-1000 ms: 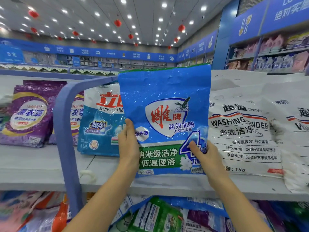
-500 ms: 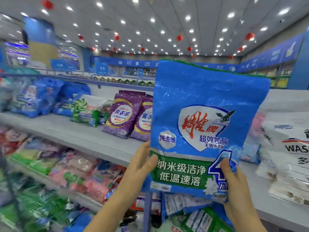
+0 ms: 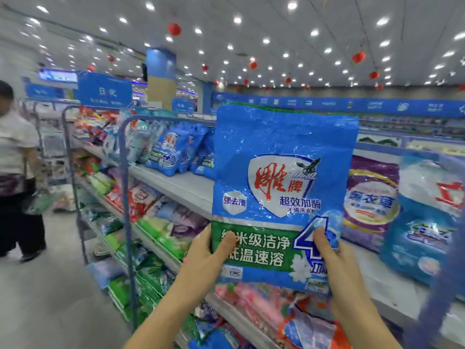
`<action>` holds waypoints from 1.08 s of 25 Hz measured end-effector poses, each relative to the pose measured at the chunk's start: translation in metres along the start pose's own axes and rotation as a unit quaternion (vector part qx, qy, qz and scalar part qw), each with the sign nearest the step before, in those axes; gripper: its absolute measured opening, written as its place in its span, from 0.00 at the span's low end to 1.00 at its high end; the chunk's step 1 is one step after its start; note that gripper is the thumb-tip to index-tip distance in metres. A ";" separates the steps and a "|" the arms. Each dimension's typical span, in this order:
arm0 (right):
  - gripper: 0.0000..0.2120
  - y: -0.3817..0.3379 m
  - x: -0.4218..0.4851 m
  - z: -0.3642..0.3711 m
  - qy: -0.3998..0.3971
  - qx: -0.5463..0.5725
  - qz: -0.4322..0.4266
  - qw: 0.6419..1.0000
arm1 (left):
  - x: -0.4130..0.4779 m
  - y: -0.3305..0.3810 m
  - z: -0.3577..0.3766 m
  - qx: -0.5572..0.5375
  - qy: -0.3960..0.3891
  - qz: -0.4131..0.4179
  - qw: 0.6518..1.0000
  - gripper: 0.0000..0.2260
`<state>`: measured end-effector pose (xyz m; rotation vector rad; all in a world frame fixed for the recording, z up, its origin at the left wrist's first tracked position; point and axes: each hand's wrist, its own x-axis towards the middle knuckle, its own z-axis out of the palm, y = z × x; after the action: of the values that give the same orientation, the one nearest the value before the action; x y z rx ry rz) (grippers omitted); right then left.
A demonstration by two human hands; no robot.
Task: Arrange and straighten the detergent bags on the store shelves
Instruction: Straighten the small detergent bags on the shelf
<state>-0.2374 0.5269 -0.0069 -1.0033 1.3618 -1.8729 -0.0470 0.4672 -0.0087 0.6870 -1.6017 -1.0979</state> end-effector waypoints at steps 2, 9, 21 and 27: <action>0.09 0.014 0.026 0.057 -0.022 -0.022 -0.015 0.999 | 0.032 -0.016 -0.052 0.017 0.019 -0.003 1.000 0.16; 0.12 0.041 0.119 0.202 -0.041 -0.094 -0.064 0.993 | 0.154 -0.060 -0.176 0.014 0.007 -0.031 0.999 0.12; 0.10 0.065 0.320 0.277 -0.010 -0.094 -0.001 0.996 | 0.393 -0.144 -0.208 0.001 -0.054 -0.076 0.996 0.07; 0.12 0.098 0.370 0.299 0.058 -0.120 0.042 0.990 | 0.466 -0.195 -0.210 -0.034 -0.095 -0.102 0.990 0.06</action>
<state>-0.1753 0.0468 0.0368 -0.9473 1.7045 -1.7576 -0.0085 -0.0778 0.0244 0.7301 -1.6717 -1.3969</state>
